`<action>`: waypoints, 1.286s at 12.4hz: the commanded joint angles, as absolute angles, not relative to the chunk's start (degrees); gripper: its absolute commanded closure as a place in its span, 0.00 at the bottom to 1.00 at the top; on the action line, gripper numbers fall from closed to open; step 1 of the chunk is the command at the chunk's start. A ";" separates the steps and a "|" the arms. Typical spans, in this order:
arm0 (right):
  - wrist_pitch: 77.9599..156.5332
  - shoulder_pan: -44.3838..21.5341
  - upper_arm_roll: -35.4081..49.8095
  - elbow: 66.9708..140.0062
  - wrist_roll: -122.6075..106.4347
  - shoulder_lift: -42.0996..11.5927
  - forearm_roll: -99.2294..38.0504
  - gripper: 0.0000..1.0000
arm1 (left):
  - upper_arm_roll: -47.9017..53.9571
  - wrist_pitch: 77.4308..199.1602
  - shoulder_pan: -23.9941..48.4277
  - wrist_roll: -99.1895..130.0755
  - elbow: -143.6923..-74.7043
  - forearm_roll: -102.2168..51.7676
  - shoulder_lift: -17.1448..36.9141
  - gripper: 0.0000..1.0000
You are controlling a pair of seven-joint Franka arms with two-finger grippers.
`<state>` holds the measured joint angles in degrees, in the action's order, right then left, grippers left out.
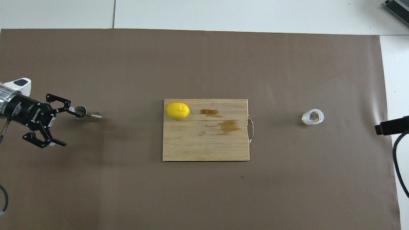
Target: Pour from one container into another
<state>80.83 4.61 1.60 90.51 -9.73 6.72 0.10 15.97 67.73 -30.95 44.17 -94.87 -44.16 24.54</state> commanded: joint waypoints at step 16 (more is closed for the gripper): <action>81.04 5.27 1.85 91.76 -9.84 7.91 -0.88 0.00 | 19.77 74.97 -38.23 53.88 -89.65 -52.91 41.30 0.00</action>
<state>80.83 4.61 1.60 90.51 -9.73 6.74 0.10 18.79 74.84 -37.72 52.46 -92.16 -52.47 38.86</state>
